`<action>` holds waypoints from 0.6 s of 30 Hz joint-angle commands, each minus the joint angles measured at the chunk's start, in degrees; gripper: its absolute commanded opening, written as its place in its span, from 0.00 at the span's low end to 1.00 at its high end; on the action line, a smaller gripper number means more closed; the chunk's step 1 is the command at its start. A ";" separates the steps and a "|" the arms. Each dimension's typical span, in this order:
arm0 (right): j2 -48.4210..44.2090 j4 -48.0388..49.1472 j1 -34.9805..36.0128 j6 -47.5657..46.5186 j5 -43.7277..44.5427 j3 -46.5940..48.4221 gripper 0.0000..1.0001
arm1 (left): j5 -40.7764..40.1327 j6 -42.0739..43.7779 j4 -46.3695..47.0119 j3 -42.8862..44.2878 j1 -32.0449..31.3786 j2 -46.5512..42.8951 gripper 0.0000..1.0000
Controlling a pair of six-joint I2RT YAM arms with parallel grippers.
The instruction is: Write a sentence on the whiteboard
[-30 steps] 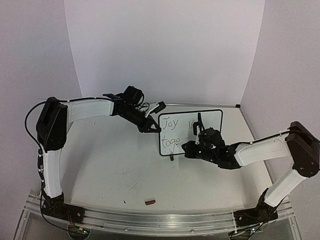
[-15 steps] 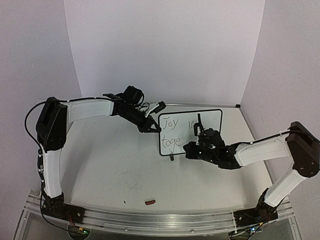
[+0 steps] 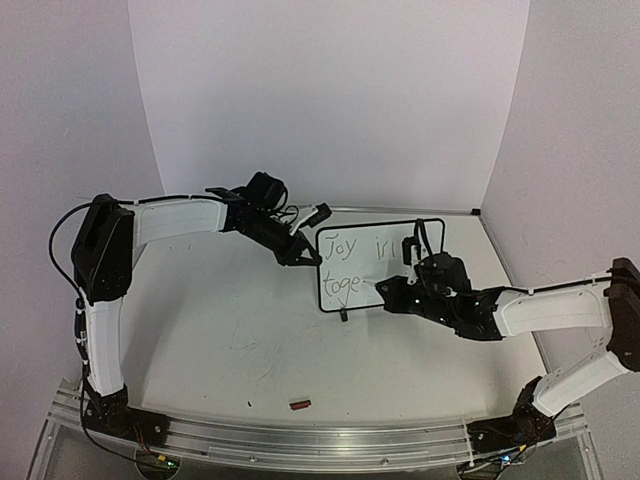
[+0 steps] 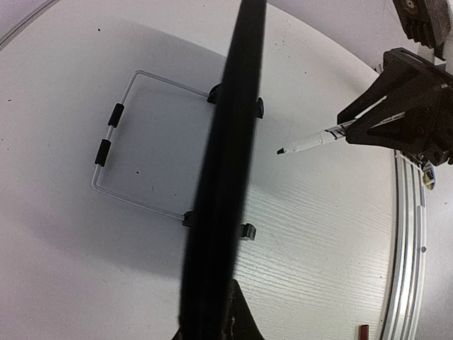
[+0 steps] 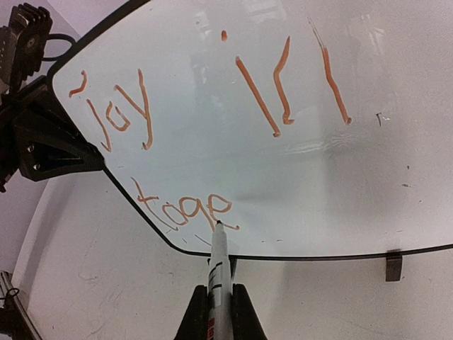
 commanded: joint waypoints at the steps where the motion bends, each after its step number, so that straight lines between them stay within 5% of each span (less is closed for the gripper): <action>1: -0.12 0.53 -0.81 0.06 -0.07 -0.73 0.00 | -2.62 1.15 -2.40 -1.04 0.18 -2.02 0.00; 18: 5.68 3.06 -0.88 -0.71 -0.52 3.49 0.00 | -2.76 1.22 -2.35 -1.04 0.07 -1.94 0.00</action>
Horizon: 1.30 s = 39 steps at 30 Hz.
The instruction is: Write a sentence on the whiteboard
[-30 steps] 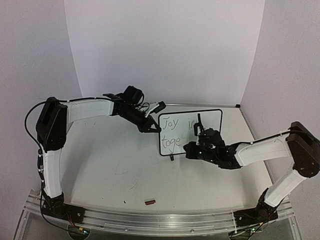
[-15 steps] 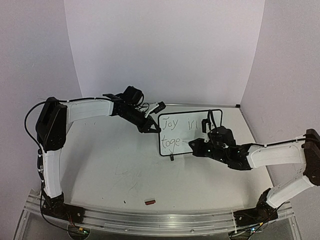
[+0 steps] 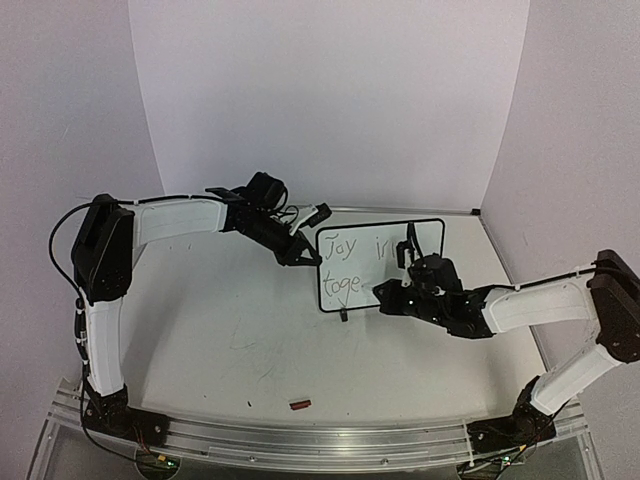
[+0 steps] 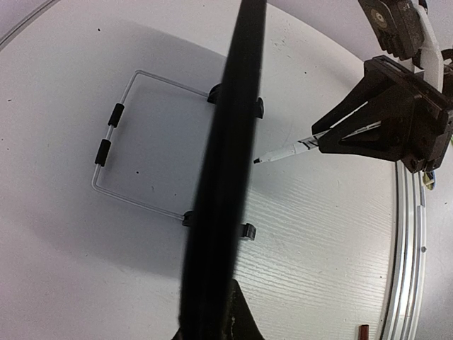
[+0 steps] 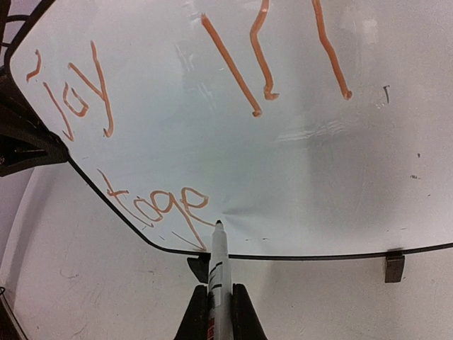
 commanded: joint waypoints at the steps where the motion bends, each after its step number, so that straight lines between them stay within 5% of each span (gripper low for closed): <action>1: 1.17 2.84 -0.28 -0.53 -0.21 2.51 0.00 | -2.79 1.26 -2.34 -1.03 0.07 -1.94 0.00; 39: 0.38 4.96 -1.27 0.94 5.03 0.82 0.00 | -3.05 1.37 -2.30 -1.22 0.07 -2.70 0.00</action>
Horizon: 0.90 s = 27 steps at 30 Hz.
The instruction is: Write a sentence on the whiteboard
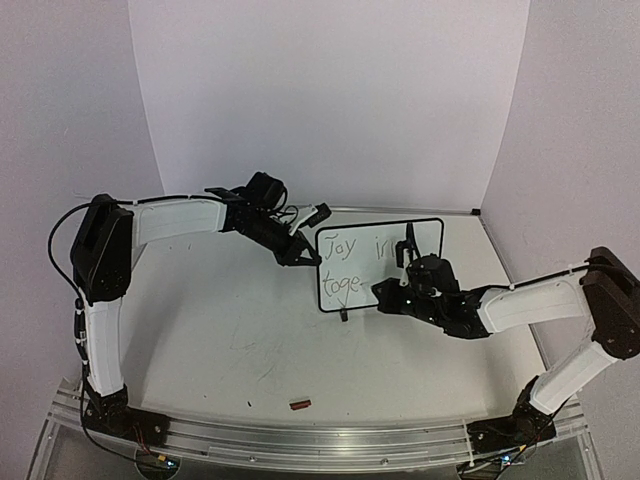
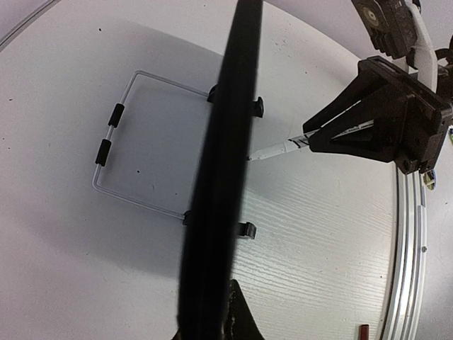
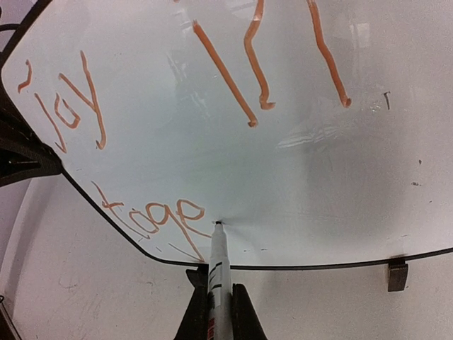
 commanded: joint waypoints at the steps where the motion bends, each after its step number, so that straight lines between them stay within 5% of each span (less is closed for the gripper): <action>1: -2.22 2.04 -0.80 0.70 4.29 0.08 0.00 | -2.80 1.37 -2.33 -0.88 0.07 -2.42 0.00; 27: -7.40 0.05 -1.13 -1.85 -1.20 -0.40 0.00 | -2.63 1.30 -2.40 -0.90 -0.02 -2.28 0.00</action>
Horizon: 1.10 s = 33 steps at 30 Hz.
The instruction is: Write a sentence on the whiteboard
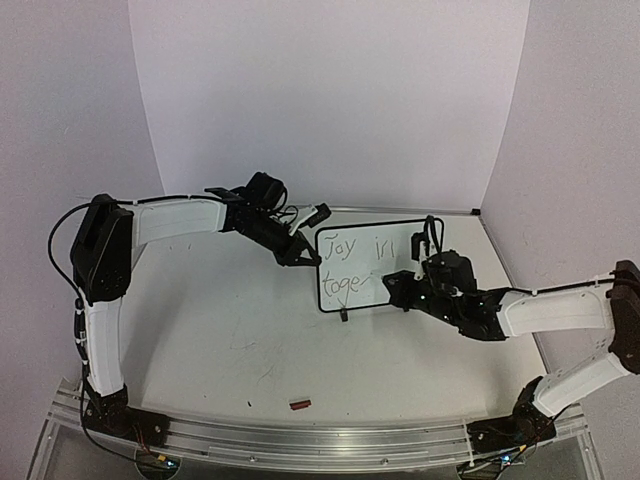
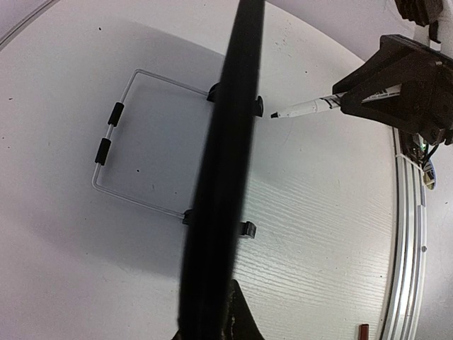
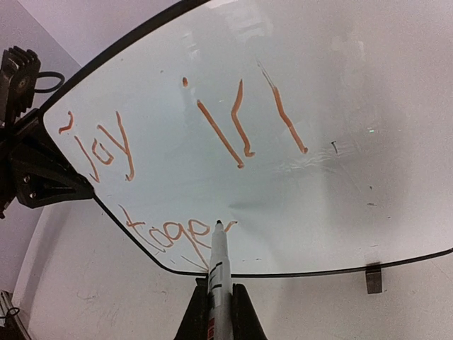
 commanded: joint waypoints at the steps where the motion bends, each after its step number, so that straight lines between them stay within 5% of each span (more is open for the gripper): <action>1: 1.27 0.14 -0.30 -1.84 -1.94 3.41 0.00 | -2.61 1.26 -2.33 -0.85 -0.02 -2.33 0.00; 33: 8.34 0.38 -0.32 2.88 1.09 1.32 0.00 | -2.96 1.53 -2.34 -0.84 -0.02 -2.47 0.00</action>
